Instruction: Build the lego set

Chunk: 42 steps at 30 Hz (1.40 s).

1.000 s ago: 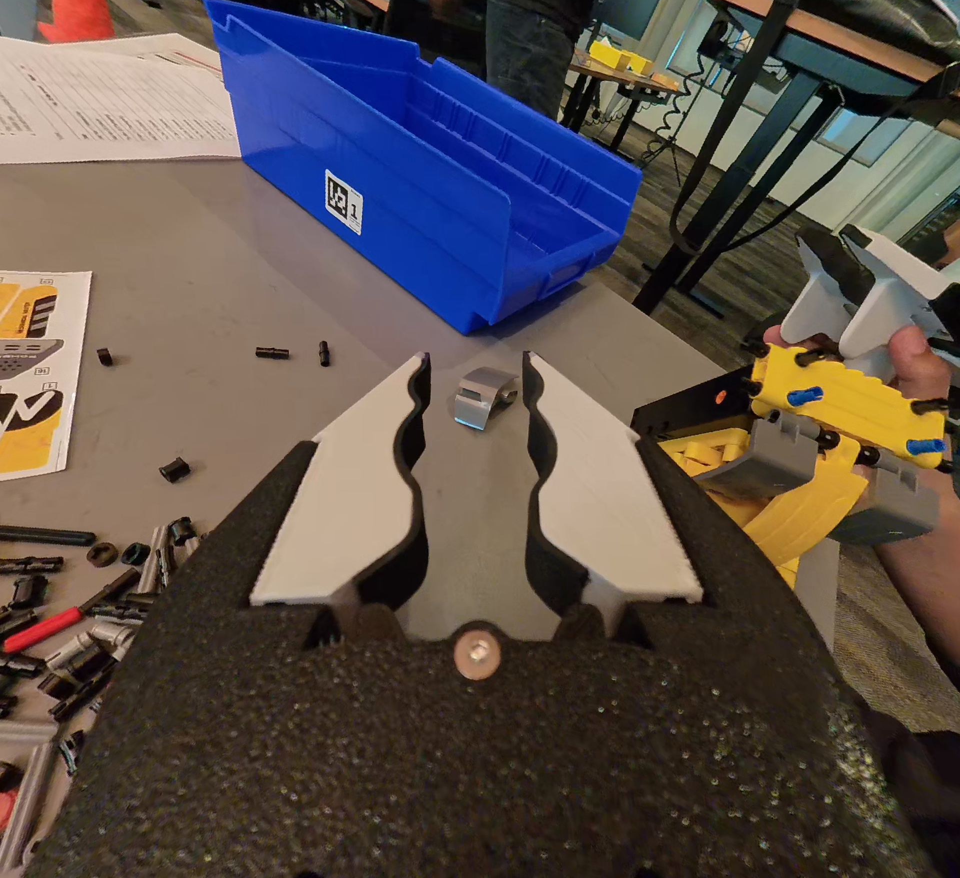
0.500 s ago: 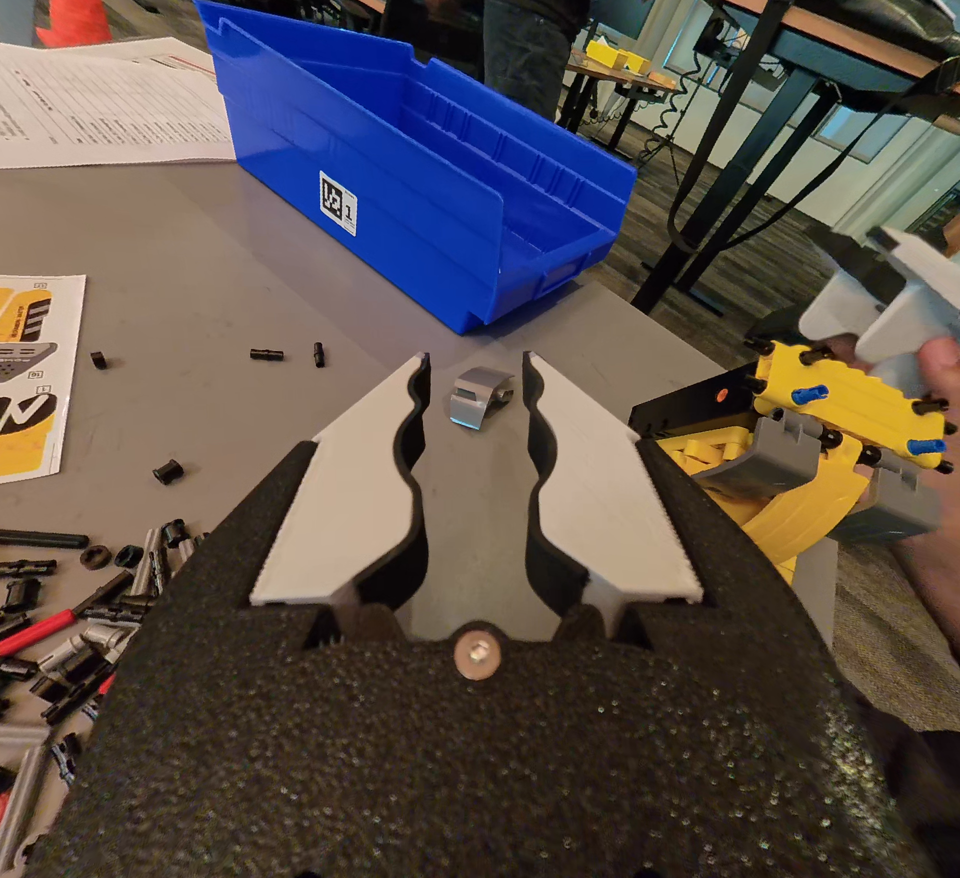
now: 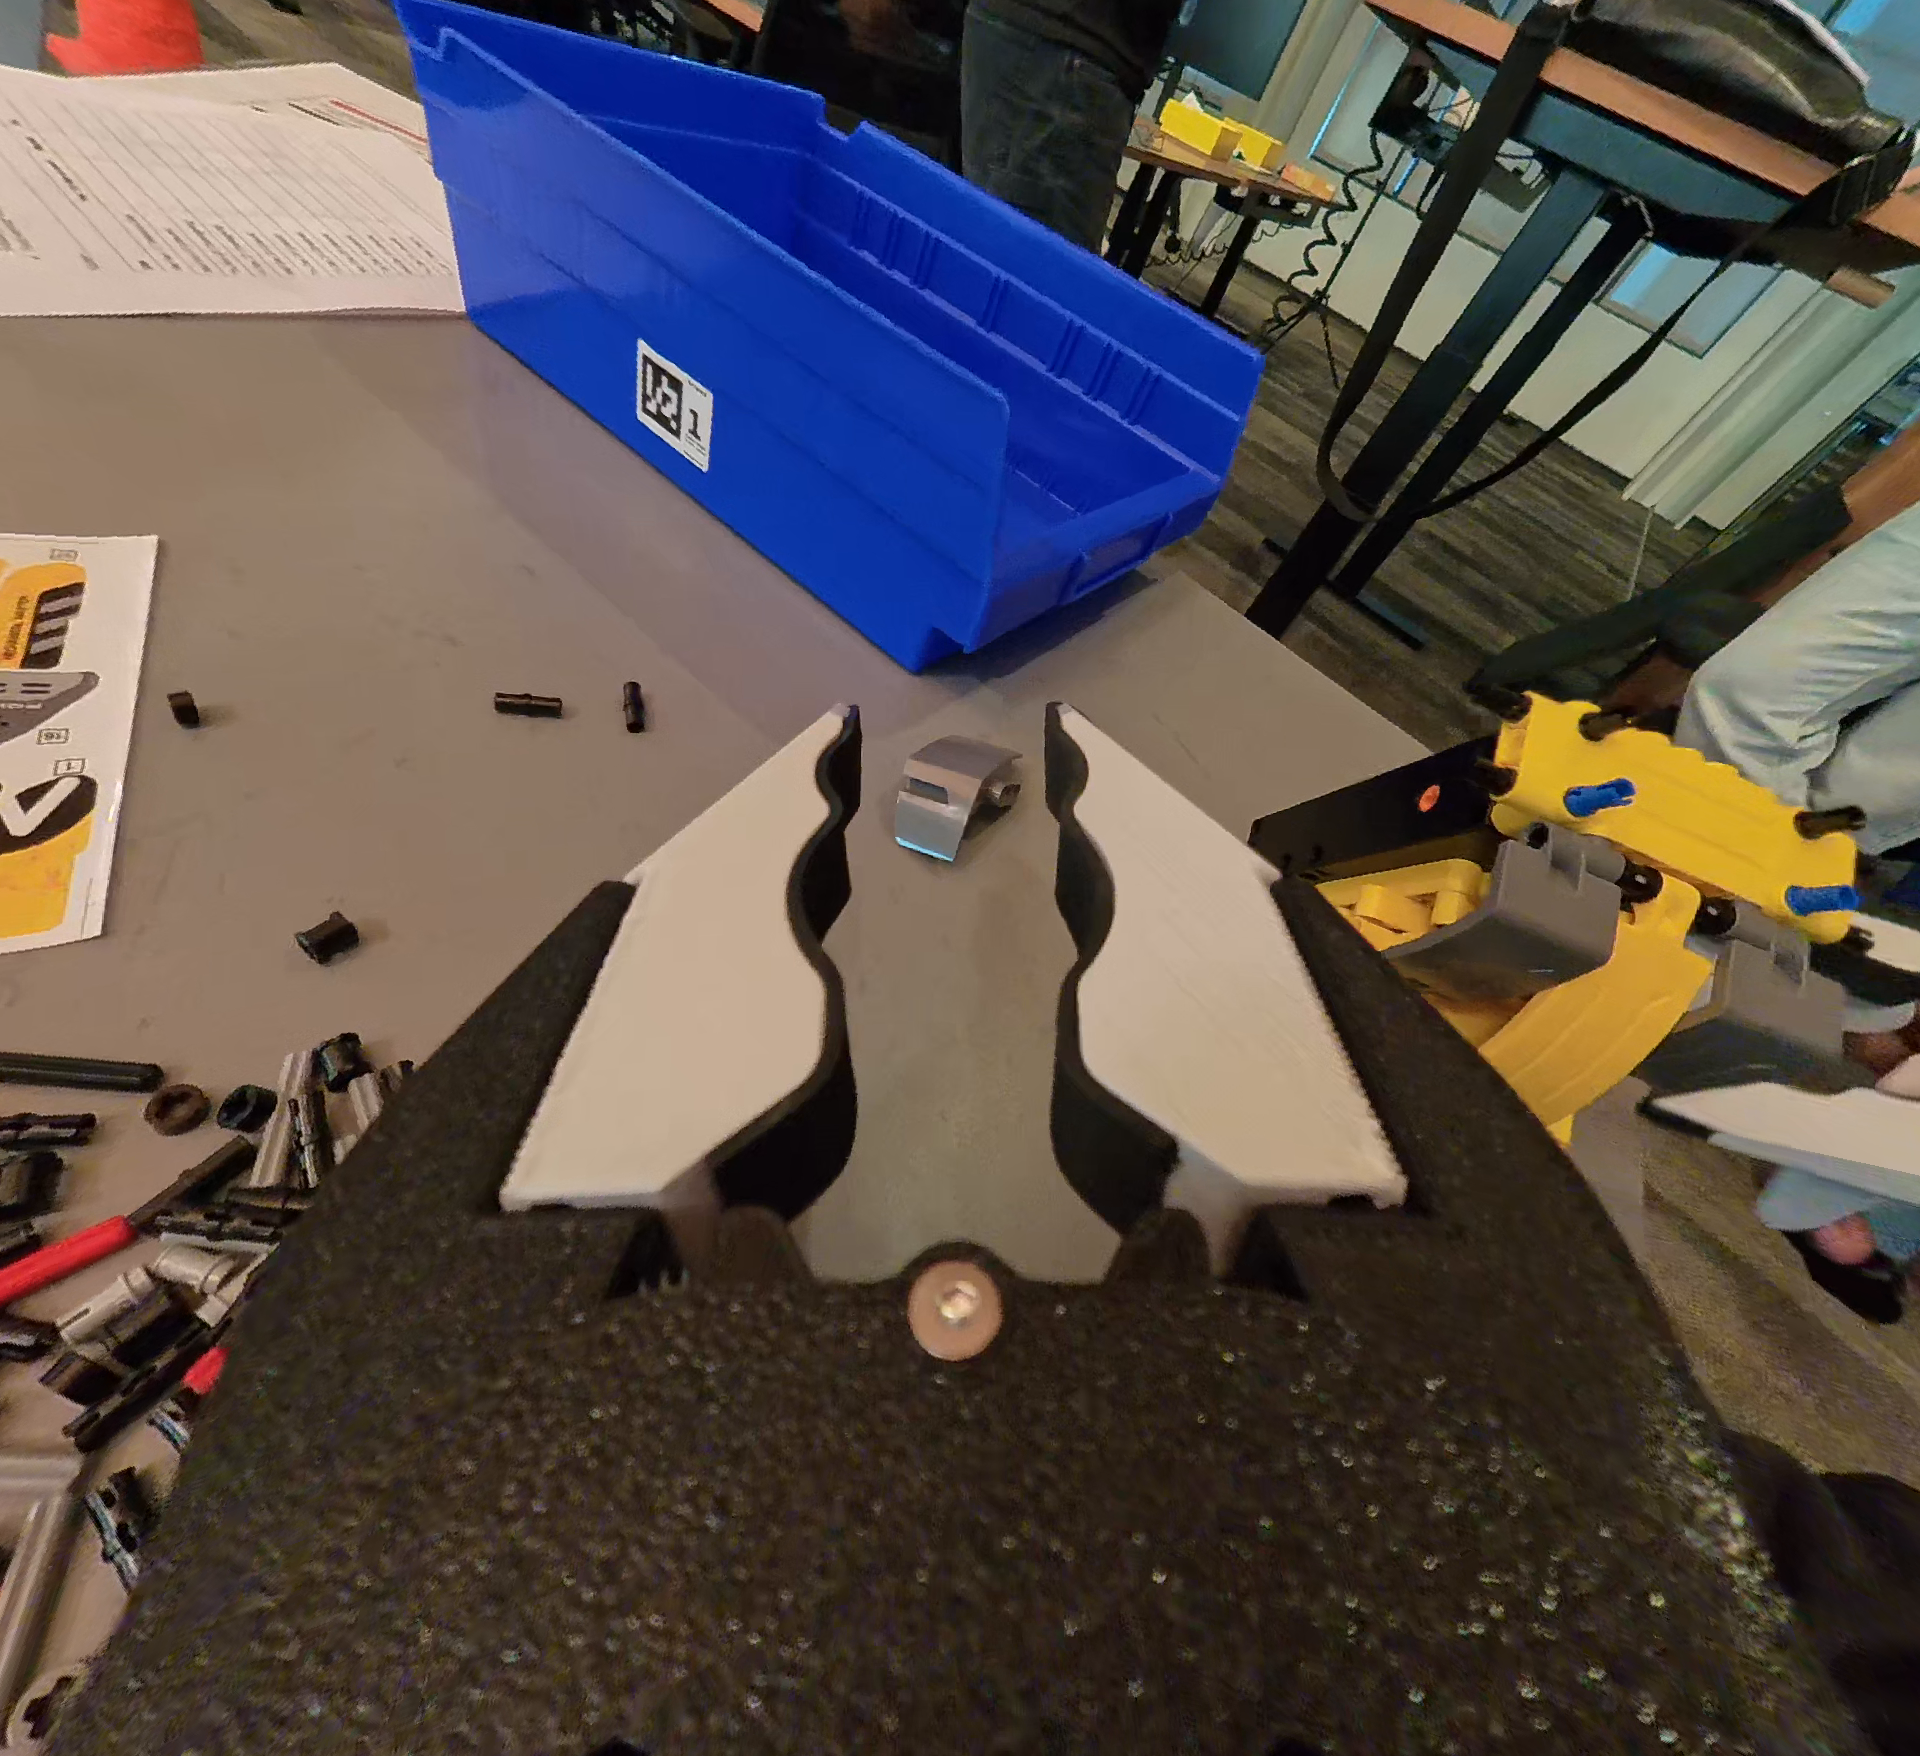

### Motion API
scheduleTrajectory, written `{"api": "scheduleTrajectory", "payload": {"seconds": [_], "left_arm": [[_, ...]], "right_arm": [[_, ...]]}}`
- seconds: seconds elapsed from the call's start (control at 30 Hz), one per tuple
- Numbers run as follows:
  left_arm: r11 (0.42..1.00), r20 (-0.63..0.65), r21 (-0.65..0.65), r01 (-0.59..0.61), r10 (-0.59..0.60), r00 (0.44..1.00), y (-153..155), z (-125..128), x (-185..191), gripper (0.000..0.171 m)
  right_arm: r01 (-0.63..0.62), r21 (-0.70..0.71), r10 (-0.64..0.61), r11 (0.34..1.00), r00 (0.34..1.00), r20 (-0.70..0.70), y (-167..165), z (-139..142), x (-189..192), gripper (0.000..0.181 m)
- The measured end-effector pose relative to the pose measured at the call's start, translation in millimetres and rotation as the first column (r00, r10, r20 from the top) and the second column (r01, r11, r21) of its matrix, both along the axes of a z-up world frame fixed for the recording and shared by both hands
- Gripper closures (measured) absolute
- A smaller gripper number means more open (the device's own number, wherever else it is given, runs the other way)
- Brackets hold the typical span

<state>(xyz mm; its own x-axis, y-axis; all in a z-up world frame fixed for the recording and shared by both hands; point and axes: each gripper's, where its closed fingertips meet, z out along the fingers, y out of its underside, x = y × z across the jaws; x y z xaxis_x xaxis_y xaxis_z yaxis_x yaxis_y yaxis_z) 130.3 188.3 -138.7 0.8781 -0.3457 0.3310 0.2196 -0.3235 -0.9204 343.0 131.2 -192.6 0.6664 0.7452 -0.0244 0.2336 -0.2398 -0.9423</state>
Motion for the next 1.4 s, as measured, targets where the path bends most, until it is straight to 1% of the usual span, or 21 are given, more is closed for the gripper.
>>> {"api": "scheduleTrajectory", "payload": {"seconds": [0.2,0.27,0.3,0.37,0.43,0.57,0.63,0.7,0.77,0.8,0.87,0.9,0.93,0.97,1.03,1.1,1.2,1.23,1.27,1.3,1.4], "left_arm": [[1.0,0.034,0.009,-0.018,0.017,0.999,-0.6,2.0,-4.8,0.137],[1.0,0.022,0.006,-0.014,0.014,1.0,-0.4,1.2,-3.3,0.137],[1.0,0.014,0.005,-0.011,0.011,1.0,-0.4,0.8,-2.4,0.137],[1.0,0.0,0.006,-0.005,0.005,1.0,-0.7,0.3,-0.3,0.137],[1.0,-0.009,0.009,0.001,-0.001,1.0,-1.3,0.5,1.2,0.137],[0.998,-0.001,0.038,0.041,-0.041,0.999,-5.6,4.7,7.7,0.137],[0.994,0.014,0.068,0.08,-0.081,0.997,-9.8,9.6,14.2,0.137],[0.984,0.053,0.12,0.134,-0.141,0.989,-16.2,19.3,23.4,0.136],[0.959,0.153,0.183,0.218,-0.247,0.957,-26.9,35.0,35.8,0.135],[0.939,0.225,0.212,0.27,-0.315,0.922,-33.7,44.1,41.5,0.135],[0.893,0.389,0.268,0.361,-0.443,0.808,-47.1,63.6,47.7,0.133],[0.87,0.443,0.297,0.394,-0.491,0.75,-53.5,72.3,49.2,0.132],[0.855,0.465,0.322,0.407,-0.517,0.718,-58.4,78.9,50.3,0.131],[0.842,0.448,0.344,0.415,-0.536,0.716,-63.3,83.4,53.1,0.13],[0.834,0.322,0.335,0.439,-0.539,0.778,-69.8,83.3,65.6,0.127],[0.85,0.158,0.266,0.455,-0.504,0.849,-70.7,74.9,77.7,0.126],[0.881,0.033,0.176,0.439,-0.451,0.892,-72.2,69.0,85.9,0.125],[0.878,0.039,0.163,0.45,-0.462,0.886,-76.7,71.3,90.0,0.126],[0.859,0.066,0.147,0.49,-0.503,0.862,-85.0,73.7,97.7,0.127],[0.834,0.102,0.117,0.539,-0.55,0.829,-94.1,74.6,107.0,0.127],[0.781,0.119,0.047,0.623,-0.623,0.773,-113.9,71.6,131.6,0.127]], "right_arm": [[0.052,-0.056,-0.043,0.997,0.989,0.139,5.8,-14.7,3.4,0.091],[0.065,-0.072,-0.048,0.995,0.975,0.217,7.5,-21.1,4.6,0.098],[0.05,-0.074,-0.032,0.996,0.971,0.236,6.5,-21.9,1.9,0.11],[0.015,-0.08,0.006,0.997,0.97,0.245,3.2,-21.5,-6.5,0.124],[0.004,-0.061,0.013,0.998,0.964,0.266,1.9,-21.2,-10.8,0.126],[-0.042,-0.053,0.052,0.998,0.979,0.2,-2.1,-14.6,-17.1,0.126],[-0.08,0.013,0.078,0.997,0.99,0.117,-6.5,4.6,-22.6,0.127],[-0.105,0.137,0.095,0.985,0.992,0.079,-13.0,30.0,-25.8,0.127],[-0.095,0.261,0.073,0.961,0.993,0.093,-18.5,52.4,-25.4,0.127],[-0.102,0.303,0.074,0.947,0.992,0.103,-23.1,61.1,-26.9,0.127],[-0.117,0.369,0.078,0.922,0.99,0.12,-33.2,75.9,-31.6,0.127],[-0.124,0.398,0.076,0.909,0.988,0.134,-37.4,81.5,-34.1,0.127],[-0.128,0.423,0.066,0.897,0.985,0.159,-39.8,84.8,-36.4,0.127],[-0.133,0.447,0.048,0.885,0.979,0.197,-40.6,86.3,-38.3,0.127],[-0.139,0.506,-0.014,0.851,0.958,0.288,-38.8,87.1,-39.8,0.127],[-0.151,0.558,-0.078,0.816,0.928,0.365,-36.2,86.3,-41.0,0.127],[-0.17,0.621,-0.144,0.765,0.895,0.423,-35.0,85.6,-44.1,0.127],[-0.176,0.637,-0.155,0.75,0.89,0.429,-35.5,85.6,-44.8,0.127],[-0.18,0.649,-0.162,0.739,0.888,0.431,-36.3,85.7,-45.2,0.139],[-0.176,0.673,-0.178,0.718,0.889,0.422,-37.8,88.5,-43.9,0.18],[-0.171,0.777,-0.185,0.605,0.92,0.347,-52.5,109.2,-43.0,0.181]]}}
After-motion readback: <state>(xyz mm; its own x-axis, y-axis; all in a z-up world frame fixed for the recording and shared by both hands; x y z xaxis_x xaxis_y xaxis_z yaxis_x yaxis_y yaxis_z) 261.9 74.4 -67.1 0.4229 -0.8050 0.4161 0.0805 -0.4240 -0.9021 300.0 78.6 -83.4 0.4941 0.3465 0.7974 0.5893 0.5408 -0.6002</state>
